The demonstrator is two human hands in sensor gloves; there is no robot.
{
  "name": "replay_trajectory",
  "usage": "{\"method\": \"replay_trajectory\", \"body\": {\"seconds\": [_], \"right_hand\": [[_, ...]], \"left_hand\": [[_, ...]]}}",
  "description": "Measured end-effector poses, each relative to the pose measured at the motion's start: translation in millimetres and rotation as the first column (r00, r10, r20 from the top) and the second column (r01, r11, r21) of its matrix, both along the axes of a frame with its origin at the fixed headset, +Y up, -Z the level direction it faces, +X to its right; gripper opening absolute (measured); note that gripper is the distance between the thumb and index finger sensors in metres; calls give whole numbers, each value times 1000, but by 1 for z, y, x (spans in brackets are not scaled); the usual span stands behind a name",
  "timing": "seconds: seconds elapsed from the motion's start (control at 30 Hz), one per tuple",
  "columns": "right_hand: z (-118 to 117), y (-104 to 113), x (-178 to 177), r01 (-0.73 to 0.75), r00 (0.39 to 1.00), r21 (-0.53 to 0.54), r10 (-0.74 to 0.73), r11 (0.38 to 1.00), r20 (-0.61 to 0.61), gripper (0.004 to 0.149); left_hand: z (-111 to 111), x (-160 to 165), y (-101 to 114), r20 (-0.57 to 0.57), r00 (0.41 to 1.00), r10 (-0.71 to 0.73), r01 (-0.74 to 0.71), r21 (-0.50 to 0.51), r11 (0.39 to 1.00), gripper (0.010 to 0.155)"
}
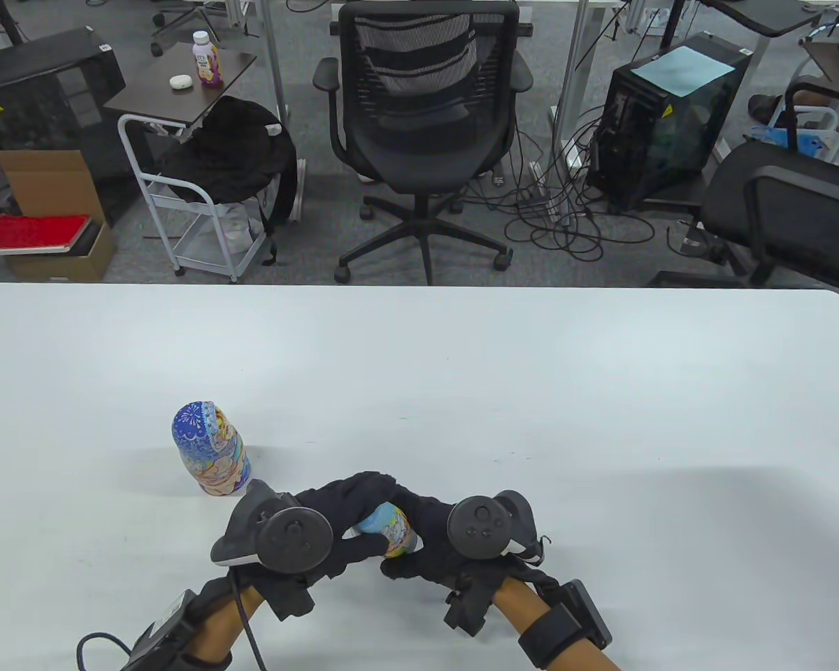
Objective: Separate nested Russian dolls into individual dolls
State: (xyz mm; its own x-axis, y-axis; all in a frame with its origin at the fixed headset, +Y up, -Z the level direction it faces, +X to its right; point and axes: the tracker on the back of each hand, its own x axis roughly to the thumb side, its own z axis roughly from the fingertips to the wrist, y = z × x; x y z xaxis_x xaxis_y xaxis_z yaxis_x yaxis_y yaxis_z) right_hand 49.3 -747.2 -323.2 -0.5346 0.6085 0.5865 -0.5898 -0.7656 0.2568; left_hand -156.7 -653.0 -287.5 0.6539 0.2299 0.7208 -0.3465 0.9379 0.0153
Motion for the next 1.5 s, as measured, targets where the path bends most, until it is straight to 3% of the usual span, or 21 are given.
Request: {"method": "replay_trajectory", "body": {"seconds": [0.23, 0.5, 0.67, 0.8, 0.9, 1.07, 1.33, 1.5], "right_hand": [[-3, -1, 1, 78, 997, -64, -79, 995, -3, 102], [-2, 8, 4, 98, 995, -35, -97, 995, 15, 102], [-5, 20, 8, 131, 991, -60, -129, 990, 34, 104], [-11, 17, 24, 126, 988, -10, -125, 992, 95, 103], [-20, 9, 34, 139, 982, -47, -132, 989, 134, 100], [-30, 1, 49, 295, 950, -185, -267, 937, 162, 97], [-30, 10, 58, 398, 909, -145, -367, 906, 200, 89], [-30, 10, 55, 383, 917, -147, -356, 912, 180, 87]], "left_hand": [[0, 0, 1, 2, 1000, -21, 21, -42, 999, 72], [-1, -3, 3, 17, 999, 34, -33, -62, 998, 71], [-8, -18, 25, -6, 997, 75, -75, -40, 996, 70], [-19, -34, 47, -130, 991, 23, -24, -4, 1000, 70], [-31, -42, 51, -277, 951, -139, 149, 15, 989, 70], [-53, -50, 34, -422, 878, -225, 217, -67, 974, 69], [-84, -54, -10, -479, 816, -325, 265, -189, 945, 70], [-97, -57, -32, -491, 800, -346, 268, -224, 937, 69]]}}
